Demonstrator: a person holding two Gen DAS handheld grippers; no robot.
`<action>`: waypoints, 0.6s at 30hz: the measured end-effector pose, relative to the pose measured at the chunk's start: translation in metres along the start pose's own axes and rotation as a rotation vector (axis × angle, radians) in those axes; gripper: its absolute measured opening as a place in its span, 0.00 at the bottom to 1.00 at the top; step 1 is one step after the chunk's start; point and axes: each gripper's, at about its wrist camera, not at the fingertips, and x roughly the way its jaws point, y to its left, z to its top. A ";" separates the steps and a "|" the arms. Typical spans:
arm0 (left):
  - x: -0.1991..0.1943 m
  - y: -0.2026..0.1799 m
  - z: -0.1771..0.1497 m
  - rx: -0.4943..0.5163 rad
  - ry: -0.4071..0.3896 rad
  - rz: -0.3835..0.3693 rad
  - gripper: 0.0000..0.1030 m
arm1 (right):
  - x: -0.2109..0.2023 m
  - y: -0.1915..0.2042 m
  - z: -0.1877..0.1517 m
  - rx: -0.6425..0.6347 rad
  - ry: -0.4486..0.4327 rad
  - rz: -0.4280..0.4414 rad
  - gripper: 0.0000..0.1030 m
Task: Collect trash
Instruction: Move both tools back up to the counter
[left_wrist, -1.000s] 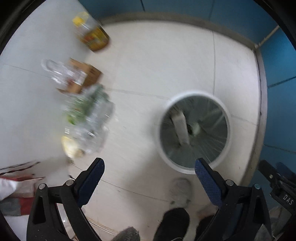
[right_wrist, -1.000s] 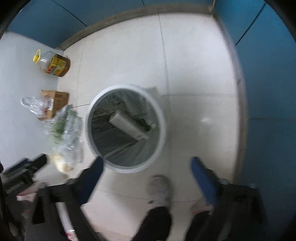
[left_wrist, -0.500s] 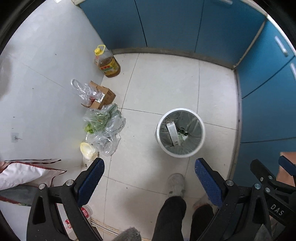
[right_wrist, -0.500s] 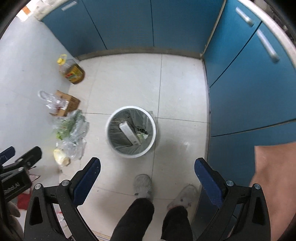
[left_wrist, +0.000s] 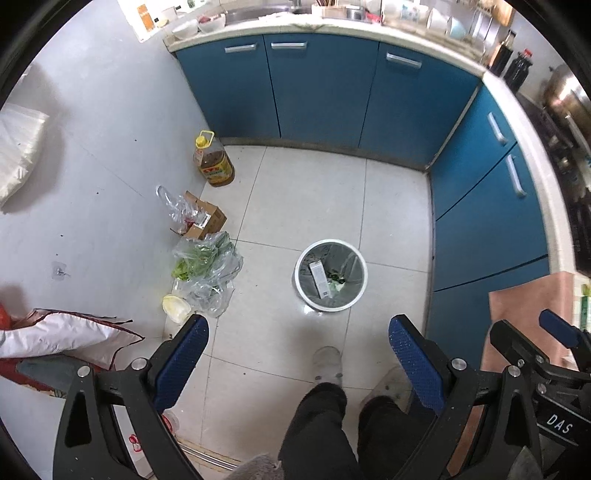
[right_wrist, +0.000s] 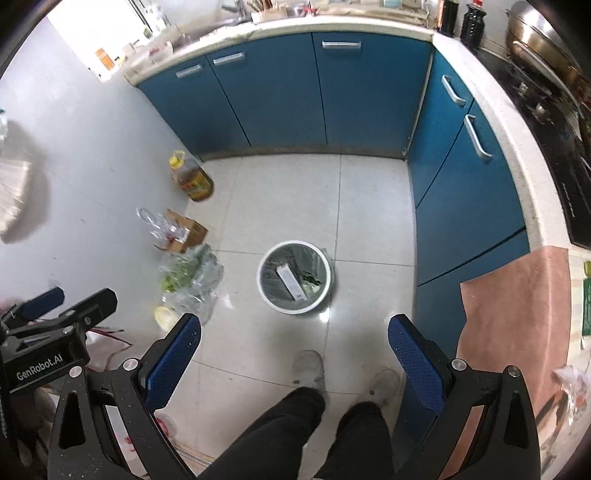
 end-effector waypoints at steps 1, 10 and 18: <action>-0.008 -0.001 -0.001 -0.002 -0.013 -0.002 0.97 | -0.008 -0.002 -0.001 0.008 -0.010 0.013 0.99; -0.067 -0.052 0.004 0.084 -0.168 -0.041 1.00 | -0.065 -0.061 -0.006 0.168 -0.117 0.152 0.99; -0.085 -0.192 0.013 0.300 -0.229 -0.048 1.00 | -0.136 -0.220 -0.047 0.510 -0.240 0.019 0.99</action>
